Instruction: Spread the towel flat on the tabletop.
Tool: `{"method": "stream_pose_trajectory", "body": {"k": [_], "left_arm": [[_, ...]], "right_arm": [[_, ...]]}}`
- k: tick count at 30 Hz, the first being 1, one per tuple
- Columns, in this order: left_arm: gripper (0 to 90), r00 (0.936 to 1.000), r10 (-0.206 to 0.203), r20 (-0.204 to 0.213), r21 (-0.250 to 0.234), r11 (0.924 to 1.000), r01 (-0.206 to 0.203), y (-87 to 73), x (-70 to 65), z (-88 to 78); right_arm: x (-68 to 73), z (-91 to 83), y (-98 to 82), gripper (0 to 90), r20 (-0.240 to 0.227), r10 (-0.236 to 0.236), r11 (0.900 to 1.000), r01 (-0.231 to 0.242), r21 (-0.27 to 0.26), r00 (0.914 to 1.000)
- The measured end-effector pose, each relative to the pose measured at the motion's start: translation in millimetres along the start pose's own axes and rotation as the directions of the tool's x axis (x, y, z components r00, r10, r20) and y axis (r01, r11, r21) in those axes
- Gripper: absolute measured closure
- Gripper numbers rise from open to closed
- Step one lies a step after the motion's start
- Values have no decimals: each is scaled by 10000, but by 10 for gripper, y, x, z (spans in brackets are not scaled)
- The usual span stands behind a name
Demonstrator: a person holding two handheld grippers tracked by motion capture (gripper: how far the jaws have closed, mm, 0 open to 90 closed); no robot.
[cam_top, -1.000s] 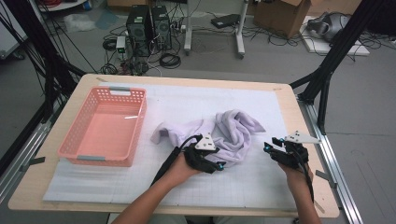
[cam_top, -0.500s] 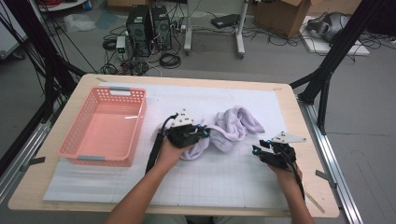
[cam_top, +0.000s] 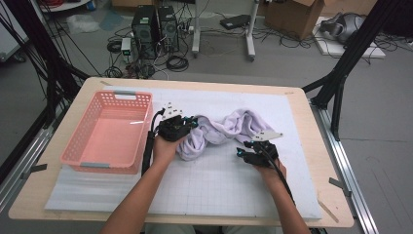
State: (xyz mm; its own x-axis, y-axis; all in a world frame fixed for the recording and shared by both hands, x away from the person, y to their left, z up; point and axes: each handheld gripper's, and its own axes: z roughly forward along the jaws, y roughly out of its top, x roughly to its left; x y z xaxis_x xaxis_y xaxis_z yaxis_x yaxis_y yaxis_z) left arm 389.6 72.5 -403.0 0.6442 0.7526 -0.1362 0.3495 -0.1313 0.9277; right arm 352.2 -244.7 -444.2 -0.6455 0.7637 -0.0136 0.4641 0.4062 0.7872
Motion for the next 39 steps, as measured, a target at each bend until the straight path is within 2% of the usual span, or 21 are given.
{"method": "stream_pose_trajectory", "body": {"k": [4,5,6,7,8,11,13,16,17,18,20,22,25,27,29,31,32,34,35,36,39], "left_arm": [[824,9999,49,104,85,10000,-50,-6,-12,11],[824,9999,102,104,99,9999,-103,-2,-14,7],[824,10000,92,33,15,10000,-92,4,-8,-5],[824,10000,92,33,15,10000,-92,4,-8,-5],[825,9999,38,-93,39,10000,-38,3,22,-15],[825,9997,-21,-257,135,9999,24,-7,57,-17],[825,9990,-63,-438,179,9998,71,-20,101,-13],[811,9963,-277,-808,321,9990,304,-55,178,15],[764,9944,-558,-902,538,9967,608,-84,218,40],[655,9922,-846,-913,569,9943,900,-92,222,48],[521,9935,-915,-670,652,9933,959,-83,206,29],[450,9952,-755,-619,685,9945,797,-71,177,13],[412,9994,-351,74,756,9965,344,-33,74,-72],[400,9967,156,792,846,9962,-223,-34,-39,-163],[384,9949,315,962,894,9952,-402,-47,-66,-187],[372,9896,610,1304,1141,9906,-761,-87,-114,-215],[369,9827,841,1648,1617,9806,-1110,-137,-153,-203],[319,9806,900,1740,1765,9768,-1210,-163,-174,-185],[319,9757,1113,1886,2026,9678,-1496,-220,-218,-135],[311,9757,1113,1886,2026,9678,-1496,-220,-218,-135],[267,9741,1268,1874,2719,9462,-1755,-326,-285,26]], "right_arm": [[-13,187,105,579,1621,-299,9988,232,431,9863],[-33,234,119,625,1741,-311,9979,208,608,9842],[-57,252,134,811,1573,-326,9983,247,522,9870],[-57,252,134,811,1573,-326,9983,247,522,9870],[-115,261,182,859,1530,-807,9946,696,766,9849],[-392,170,287,864,1366,459,9989,-467,25,9896],[-594,49,352,863,1953,1240,9912,-1125,-692,9729],[-829,-115,397,849,3146,1854,9813,-1587,-1088,9309],[-879,-154,393,821,3271,2118,9762,-1831,-1165,9210],[-916,-181,384,759,3092,2399,9698,-2127,-1196,9202],[-915,-219,356,701,2869,2390,9701,-2149,-1133,9277],[-866,-237,322,658,2558,2039,9780,-1847,-972,9450],[-748,-283,288,628,2181,1664,9844,-1492,-933,9616],[-655,-337,265,623,2052,1290,9889,-1106,-988,9702],[-553,-391,230,618,1871,1039,9913,-864,-998,9768],[-454,-439,181,616,1696,678,9937,-514,-994,9832],[-407,-461,155,616,1625,485,9949,-332,-956,9855],[-322,-505,103,616,1515,242,9959,-106,-898,9882],[-292,-527,76,615,1432,225,9959,-96,-898,9894],[-276,-544,50,614,1387,153,9953,-18,-969,9902],[-229,-581,-26,608,1200,152,9959,-43,-905,9927]]}}
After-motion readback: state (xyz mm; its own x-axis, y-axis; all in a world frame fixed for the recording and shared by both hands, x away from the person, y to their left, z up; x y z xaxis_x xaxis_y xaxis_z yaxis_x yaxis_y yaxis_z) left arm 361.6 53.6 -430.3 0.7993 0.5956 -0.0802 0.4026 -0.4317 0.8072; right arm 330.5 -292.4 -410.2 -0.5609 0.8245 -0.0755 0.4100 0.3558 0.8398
